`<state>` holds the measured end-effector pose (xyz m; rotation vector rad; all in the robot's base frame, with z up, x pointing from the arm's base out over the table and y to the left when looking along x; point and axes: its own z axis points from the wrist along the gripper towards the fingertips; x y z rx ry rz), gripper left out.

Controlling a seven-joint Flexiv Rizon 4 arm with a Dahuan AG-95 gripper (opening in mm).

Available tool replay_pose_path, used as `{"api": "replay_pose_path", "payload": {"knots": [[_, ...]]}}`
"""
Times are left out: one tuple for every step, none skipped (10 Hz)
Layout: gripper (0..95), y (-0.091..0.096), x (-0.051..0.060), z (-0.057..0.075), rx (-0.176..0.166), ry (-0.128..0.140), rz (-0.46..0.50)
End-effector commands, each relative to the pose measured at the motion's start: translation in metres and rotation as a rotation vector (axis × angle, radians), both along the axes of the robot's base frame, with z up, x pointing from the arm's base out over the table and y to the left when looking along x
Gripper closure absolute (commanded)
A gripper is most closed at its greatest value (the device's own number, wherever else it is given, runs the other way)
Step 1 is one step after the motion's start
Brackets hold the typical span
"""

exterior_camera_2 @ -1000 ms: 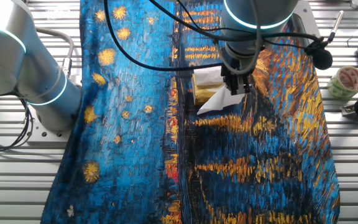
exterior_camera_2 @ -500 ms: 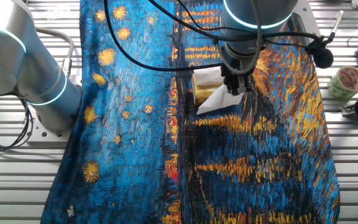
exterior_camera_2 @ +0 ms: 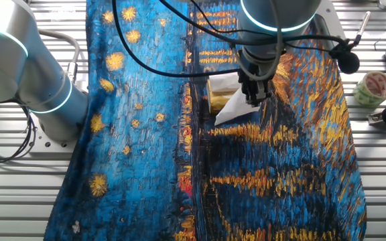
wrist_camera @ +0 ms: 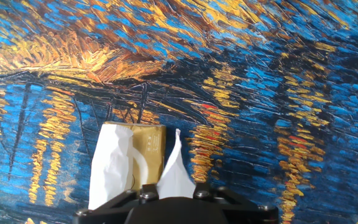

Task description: Pull out a napkin

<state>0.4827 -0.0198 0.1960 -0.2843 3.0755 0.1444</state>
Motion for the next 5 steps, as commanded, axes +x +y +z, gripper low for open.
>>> {"api": "replay_pose_path", "payload": {"knots": [[57.0, 0.0, 0.0001, 0.0002, 0.005, -0.004, -0.001], [57.0, 0.0, 0.0001, 0.0002, 0.007, -0.005, -0.003], [57.0, 0.0, 0.0, 0.0002, 0.007, -0.005, -0.003], [57.0, 0.0, 0.0, 0.0002, 0.009, -0.005, -0.002], [38.0, 0.0, 0.0, 0.0002, 0.009, -0.005, 0.003]]}}
